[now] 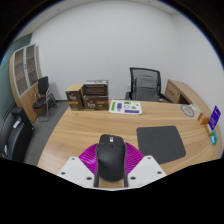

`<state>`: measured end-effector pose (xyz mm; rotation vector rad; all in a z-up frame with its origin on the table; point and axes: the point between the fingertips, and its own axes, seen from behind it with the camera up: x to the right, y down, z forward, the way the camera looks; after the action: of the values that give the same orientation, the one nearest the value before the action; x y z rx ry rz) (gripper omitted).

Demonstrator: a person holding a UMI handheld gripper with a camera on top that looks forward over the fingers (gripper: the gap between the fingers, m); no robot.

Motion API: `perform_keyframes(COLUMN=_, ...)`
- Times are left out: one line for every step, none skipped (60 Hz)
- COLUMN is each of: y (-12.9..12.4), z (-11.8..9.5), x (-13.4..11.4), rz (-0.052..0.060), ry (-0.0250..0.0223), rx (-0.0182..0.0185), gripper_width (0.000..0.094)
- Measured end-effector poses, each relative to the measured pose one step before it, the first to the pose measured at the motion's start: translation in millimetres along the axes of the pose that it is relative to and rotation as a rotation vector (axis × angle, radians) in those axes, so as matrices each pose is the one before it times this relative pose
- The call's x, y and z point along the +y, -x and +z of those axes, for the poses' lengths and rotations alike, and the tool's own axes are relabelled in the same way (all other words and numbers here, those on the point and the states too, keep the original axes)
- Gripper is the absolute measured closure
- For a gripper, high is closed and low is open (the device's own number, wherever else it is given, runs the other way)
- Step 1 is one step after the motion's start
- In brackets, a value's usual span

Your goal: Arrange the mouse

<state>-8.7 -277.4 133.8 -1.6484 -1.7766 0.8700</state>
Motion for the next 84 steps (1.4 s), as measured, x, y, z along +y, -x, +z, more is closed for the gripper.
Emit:
perform_keyframes(y=-6.1, z=-2.1, x=-9.72, rz=-0.0021, ry=-0.01363, rx=0.00289, gripper_width=0.0611)
perform_keyframes(y=-7.67, z=-1.38, x=-9.34, rz=-0.0014, ry=-0.01271, rx=0.00622, gripper_width=0.061)
perform_keyframes(y=-8.17, z=-1.31, x=-9.46, rz=0.0016, ry=-0.012, rx=0.00917, gripper_width=0.0609)
perform_keyframes(y=-8.71, z=-0.79, x=-9.15, rz=0.0028, ry=-0.01234, rx=0.00992, gripper_width=0.061)
perform_keyframes(y=-8.83, z=-0.7, x=-8.93, rz=0.0024, ry=-0.01217, rx=0.00965, gripper_width=0.061)
perform_keyframes(y=-9.1, z=-0.68, x=-8.87, rz=0.0015, ry=-0.0103, rx=0.00895, gripper_width=0.0609)
perform_keyframes(y=-9.13, z=0.56, x=-7.89, rz=0.0011, ry=-0.00941, rx=0.00979, gripper_width=0.061)
perform_keyframes(y=-9.53, z=0.74, x=-7.1, rz=0.0008, ry=-0.00851, rx=0.01033, gripper_width=0.0611)
perform_keyframes(y=-9.91, z=1.42, x=-6.6, rz=0.0014, ry=-0.00682, rx=0.01025, gripper_width=0.061)
perform_keyframes(y=-9.4, z=2.23, x=-6.12, rz=0.0024, ry=-0.0073, rx=0.00984, gripper_width=0.0612)
perform_keyframes(y=-9.46, z=2.27, x=-5.25, rz=0.0058, ry=-0.00579, rx=0.00925, gripper_width=0.0611)
perform_keyframes(y=-9.45, z=2.81, x=-4.95, rz=0.0068, ry=-0.00454, rx=0.00946, gripper_width=0.0612)
perform_keyframes(y=-9.78, z=3.05, x=-3.93, rz=0.0036, ry=-0.00343, rx=0.01079, gripper_width=0.0612)
perform_keyframes(y=-9.87, z=3.36, x=-3.04, rz=-0.0001, ry=-0.00235, rx=0.01223, gripper_width=0.0612)
perform_keyframes(y=-9.83, z=3.94, x=-2.62, rz=0.0008, ry=-0.00182, rx=0.0131, gripper_width=0.0611)
perform_keyframes(y=-9.45, z=4.09, x=-2.14, rz=0.0032, ry=-0.002, rx=0.01279, gripper_width=0.0612)
perform_keyframes(y=-8.76, z=4.62, x=-1.49, rz=0.0042, ry=-0.00203, rx=0.01074, gripper_width=0.0612)
perform_keyframes(y=-9.7, z=3.89, x=0.34, rz=0.003, ry=-0.00301, rx=0.00783, gripper_width=0.0613)
perform_keyframes(y=-7.09, z=5.94, x=0.13, rz=0.0039, ry=0.00129, rx=0.00715, gripper_width=0.0612)
perform_keyframes(y=-6.87, z=5.62, x=1.82, rz=0.0051, ry=0.00375, rx=0.00545, gripper_width=0.0612)
perform_keyframes(y=-6.18, z=6.25, x=1.72, rz=0.0059, ry=0.0051, rx=0.00563, gripper_width=0.0612)
perform_keyframes(y=-5.94, z=5.35, x=3.1, rz=0.0084, ry=0.00441, rx=0.00286, gripper_width=0.0612)
perform_keyframes(y=-5.11, z=6.14, x=2.59, rz=0.0082, ry=0.00302, rx=0.00151, gripper_width=0.0614)
perform_keyframes(y=-5.33, z=6.01, x=3.26, rz=0.006, ry=0.0036, rx=0.00317, gripper_width=0.0613)
perform_keyframes(y=-5.37, z=6.21, x=4.04, rz=0.0023, ry=0.0057, rx=0.00508, gripper_width=0.0613)
perform_keyframes(y=-4.82, z=6.37, x=4.62, rz=0.0004, ry=0.00629, rx=0.00458, gripper_width=0.0612)
perform_keyframes(y=-3.81, z=6.33, x=4.7, rz=0.0015, ry=0.00575, rx=0.00213, gripper_width=0.0613)
perform_keyframes(y=-1.72, z=5.81, x=5.7, rz=0.0048, ry=0.00276, rx=0.00024, gripper_width=0.0612)
perform_keyframes(y=-2.36, z=5.96, x=4.9, rz=0.0053, ry=0.00694, rx=-0.00341, gripper_width=0.0611)
perform_keyframes(y=-2.19, z=5.51, x=5.37, rz=0.0041, ry=0.00755, rx=-0.00357, gripper_width=0.0612)
perform_keyframes(y=-1.97, z=5.74, x=5.89, rz=0.0013, ry=0.00871, rx=-0.00293, gripper_width=0.0612)
perform_keyframes(y=-2.22, z=5.71, x=6.47, rz=-0.0027, ry=0.0103, rx=-0.0003, gripper_width=0.0612)
perform_keyframes(y=-2.85, z=5.57, x=6.66, rz=-0.0038, ry=0.01142, rx=0.00352, gripper_width=0.0613)
perform_keyframes(y=-2.41, z=5.51, x=6.14, rz=-0.0018, ry=0.00987, rx=0.0042, gripper_width=0.0613)
perform_keyframes(y=-0.19, z=5.48, x=5.79, rz=-0.0005, ry=0.0038, rx=0.00346, gripper_width=0.0613)
perform_keyframes(y=-0.1, z=5.09, x=5.15, rz=-0.0008, ry=0.00483, rx=-0.00228, gripper_width=0.0613)
perform_keyframes(y=0.29, z=4.87, x=5.51, rz=-0.0021, ry=0.00539, rx=-0.00416, gripper_width=0.0613)
perform_keyframes(y=-0.45, z=4.58, x=5.76, rz=-0.0014, ry=0.00689, rx=-0.00218, gripper_width=0.0614)
perform_keyframes(y=-0.72, z=4.36, x=6.15, rz=0.0004, ry=0.00881, rx=0.00058, gripper_width=0.0613)
perform_keyframes(y=-0.43, z=4.25, x=5.93, rz=0.0007, ry=0.00931, rx=0.00164, gripper_width=0.0613)
perform_keyframes(y=-0.2, z=3.82, x=5.2, rz=-0.0012, ry=0.00758, rx=-0.00014, gripper_width=0.0613)
perform_keyframes(y=-0.06, z=3.31, x=4.5, rz=-0.0027, ry=0.00552, rx=-0.00062, gripper_width=0.0612)
perform_keyframes(y=0.12, z=3.29, x=3.85, rz=-0.0026, ry=0.00346, rx=-0.00027, gripper_width=0.0612)
perform_keyframes(y=-0.11, z=2.42, x=3.88, rz=-0.0008, ry=0.00292, rx=-0.00033, gripper_width=0.0611)
perform_keyframes(y=-0.04, z=2.56, x=3.49, rz=-0.001, ry=0.00285, rx=-0.00082, gripper_width=0.0609)
perform_keyframes(y=0.79, z=2.45, x=3.84, rz=-0.0014, ry=0.00329, rx=-0.00087, gripper_width=0.0602)
perform_keyframes(y=0.53, z=1.97, x=3.6, rz=-0.0017, ry=0.00531, rx=-0.00239, gripper_width=0.0583)
perform_keyframes(y=0.19, z=1.96, x=3.41, rz=-0.0033, ry=0.00494, rx=-0.00166, gripper_width=0.056)
perform_keyframes(y=-0.5, z=1.77, x=3.27, rz=-0.0035, ry=0.00559, rx=0.00107, gripper_width=0.0527)
perform_keyframes(y=-0.44, z=1.78, x=2.54, rz=-0.0022, ry=0.0028, rx=0.00136, gripper_width=0.0517)
perform_keyframes(y=-0.57, z=1.23, x=2.72, rz=-0.0001, ry=0.0046, rx=0.00214, gripper_width=0.049)
perform_keyframes(y=-1.12, z=1.11, x=2.48, rz=0.0001, ry=0.00254, rx=0.00402, gripper_width=0.0474)
perform_keyframes(y=-1.18, z=0.62, x=2.61, rz=-0.0021, ry=0.00373, rx=0.0046, gripper_width=0.0454)
perform_keyframes(y=-2.25, z=0.43, x=3.32, rz=-0.0021, ry=0.00353, rx=0.0065, gripper_width=0.0436)
perform_keyframes(y=-0.82, z=0.46, x=2.5, rz=-0.0024, ry=0.00246, rx=0.00624, gripper_width=0.0401)
perform_keyframes(y=-0.48, z=0.51, x=0.22, rz=-0.0011, ry=-0.00254, rx=0.00206, gripper_width=0.0345)
perform_keyframes(y=-1.89, z=0.06, x=0.28, rz=0.0005, ry=-0.0046, rx=0.00772, gripper_width=0.0269)
perform_keyframes(y=-1.68, z=-0.35, x=0.23, rz=0.0, ry=-0.00426, rx=0.00807, gripper_width=0.0181)
perform_keyframes(y=-0.96, z=-0.51, x=0.12, rz=-0.0011, ry=-0.00302, rx=0.00516, gripper_width=0.0098)
perform_keyframes(y=-1.3, z=-0.6, x=0.73, rz=-0.0003, ry=-0.00119, rx=0.00529, gripper_width=0.0057)
perform_keyframes(y=0.08, z=-0.86, x=0.82, rz=0.0006, ry=0.00143, rx=0.00225, gripper_width=0.009)
perform_keyframes(y=-0.4, z=-1.02, x=0.76, rz=-0.0009, ry=0.00083, rx=-0.00128, gripper_width=0.0104)
perform_keyframes(y=0.37, z=-1.7, x=0.23, rz=-0.0009, ry=-0.00125, rx=-0.00011, gripper_width=0.0102)
perform_keyframes(y=0.1, z=-1.79, x=-0.01, rz=-0.0005, ry=-0.00066, rx=-0.00063, gripper_width=0.0095)
perform_keyframes(y=0.22, z=-1.88, x=-0.02, rz=-0.0007, ry=-0.00036, rx=-0.00092, gripper_width=0.0076)
perform_keyframes(y=0.65, z=-2.27, x=-0.03, rz=-0.0007, ry=-0.00023, rx=-0.00194, gripper_width=0.0069)
perform_keyframes(y=0.93, z=-2.62, x=-0.19, rz=-0.0011, ry=-0.00004, rx=-0.00331, gripper_width=0.0068)
perform_keyframes(y=-0.19, z=-3.08, x=-0.19, rz=-0.0008, ry=-0.00014, rx=0.00028, gripper_width=0.007)
perform_keyframes(y=-0.17, z=-3.87, x=-0.55, rz=-0.0014, ry=-0.0005, rx=-0.00032, gripper_width=0.007)
perform_keyframes(y=0.48, z=-4.7, x=-0.98, rz=-0.0019, ry=-0.00157, rx=-0.00158, gripper_width=0.0074)
perform_keyframes(y=0.28, z=-5.34, x=-1.55, rz=-0.0017, ry=-0.00343, rx=-0.00313, gripper_width=0.0077)
perform_keyframes(y=1.15, z=-5.21, x=-2.0, rz=-0.0018, ry=-0.00403, rx=-0.0043, gripper_width=0.0075)
perform_keyframes(y=-0.39, z=-6.68, x=-1.67, rz=-0.0036, ry=-0.00596, rx=-0.00218, gripper_width=0.0075)
perform_keyframes(y=0.45, z=-6.43, x=-2.34, rz=-0.0038, ry=-0.00455, rx=-0.00139, gripper_width=0.0077)
perform_keyframes(y=-0.56, z=-8.1, x=-1.89, rz=-0.005, ry=-0.00631, rx=-0.00091, gripper_width=0.0077)
perform_keyframes(y=0.76, z=-7.84, x=-2.38, rz=-0.0046, ry=-0.00498, rx=-0.00306, gripper_width=0.0075)
perform_keyframes(y=-0.11, z=-9.08, x=-1.98, rz=-0.0045, ry=-0.00644, rx=-0.00361, gripper_width=0.0072)
perform_keyframes(y=1.18, z=-8.73, x=-2.47, rz=-0.0028, ry=-0.00386, rx=-0.00442, gripper_width=0.0073)
perform_keyframes(y=0.54, z=-9.54, x=-1.93, rz=-0.0019, ry=-0.00365, rx=-0.00389, gripper_width=0.0074)
perform_keyframes(y=1.47, z=-10.0, x=-1.58, rz=-0.0024, ry=-0.00317, rx=-0.0043, gripper_width=0.0073)
perform_keyframes(y=1.66, z=-10.06, x=-1.41, rz=-0.0051, ry=-0.00288, rx=-0.00668, gripper_width=0.0074)
perform_keyframes(y=2.01, z=-10.26, x=-1.24, rz=-0.0076, ry=-0.00179, rx=-0.00821, gripper_width=0.0074)
perform_keyframes(y=1.19, z=-10.79, x=-0.97, rz=-0.0089, ry=-0.00086, rx=-0.00737, gripper_width=0.0073)
perform_keyframes(y=1.34, z=-12.02, x=-1.47, rz=-0.0066, ry=-0.00111, rx=-0.00268, gripper_width=0.0074)
